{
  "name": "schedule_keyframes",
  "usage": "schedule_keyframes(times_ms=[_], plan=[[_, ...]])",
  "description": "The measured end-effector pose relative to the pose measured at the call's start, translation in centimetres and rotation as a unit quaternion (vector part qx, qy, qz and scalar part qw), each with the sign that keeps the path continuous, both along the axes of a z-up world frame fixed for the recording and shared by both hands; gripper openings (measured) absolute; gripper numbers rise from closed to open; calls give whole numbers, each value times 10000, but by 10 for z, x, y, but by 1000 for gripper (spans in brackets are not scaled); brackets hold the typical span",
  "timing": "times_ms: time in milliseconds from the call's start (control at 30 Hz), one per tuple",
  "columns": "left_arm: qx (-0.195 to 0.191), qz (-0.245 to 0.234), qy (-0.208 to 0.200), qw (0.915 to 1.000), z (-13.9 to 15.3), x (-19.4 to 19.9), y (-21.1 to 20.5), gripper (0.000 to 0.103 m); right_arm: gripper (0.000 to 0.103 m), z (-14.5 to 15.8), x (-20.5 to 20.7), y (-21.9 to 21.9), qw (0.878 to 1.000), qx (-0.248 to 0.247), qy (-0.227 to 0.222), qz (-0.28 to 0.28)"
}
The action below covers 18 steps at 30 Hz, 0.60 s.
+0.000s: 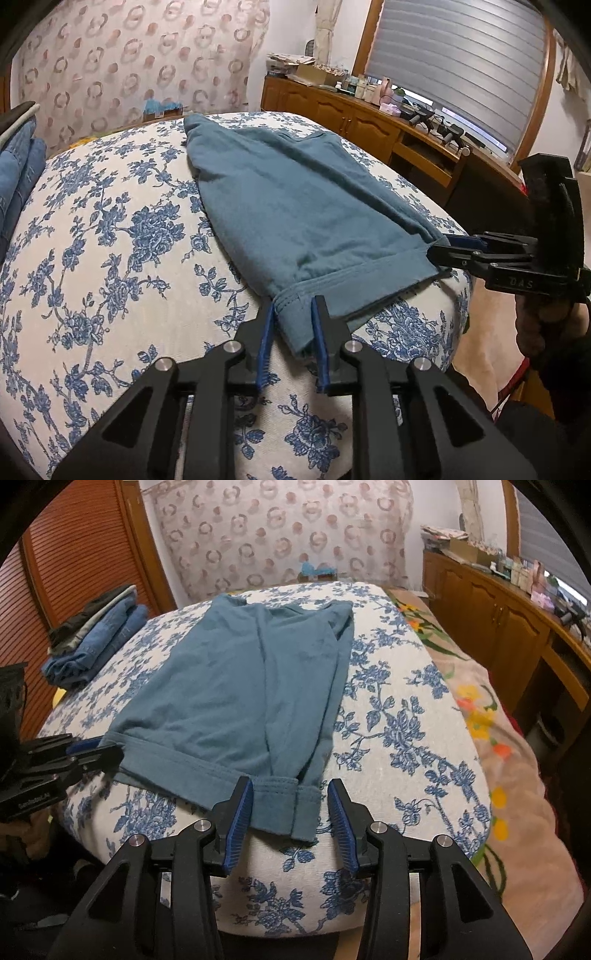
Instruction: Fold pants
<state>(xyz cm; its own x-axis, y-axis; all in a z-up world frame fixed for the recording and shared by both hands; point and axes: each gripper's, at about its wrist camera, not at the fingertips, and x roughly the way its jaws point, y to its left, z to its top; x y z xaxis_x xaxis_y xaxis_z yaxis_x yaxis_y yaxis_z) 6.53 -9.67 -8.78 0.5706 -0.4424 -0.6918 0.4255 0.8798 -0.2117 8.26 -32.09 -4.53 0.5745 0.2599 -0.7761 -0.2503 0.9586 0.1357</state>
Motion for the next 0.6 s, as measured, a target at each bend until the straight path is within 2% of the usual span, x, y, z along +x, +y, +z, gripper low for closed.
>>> schedule_keyframes(times_ms=[200, 267, 400, 467, 600], plan=[[-45, 14, -4, 10000, -1, 1, 3, 24, 43, 0, 1, -2, 9999, 134, 51, -6], [-40, 17, -14, 10000, -1, 1, 2, 25, 38, 0, 0, -1, 9999, 136, 50, 34], [-26, 17, -34, 10000, 0, 0, 1, 26, 34, 0, -2, 3, 9999, 71, 9, 110], [-27, 17, -41, 10000, 0, 0, 1, 27, 22, 0, -3, 3, 9996, 199, 44, 192], [-2, 12, -58, 10000, 0, 0, 0, 28, 16, 0, -4, 5, 9994, 229, 2, 249]])
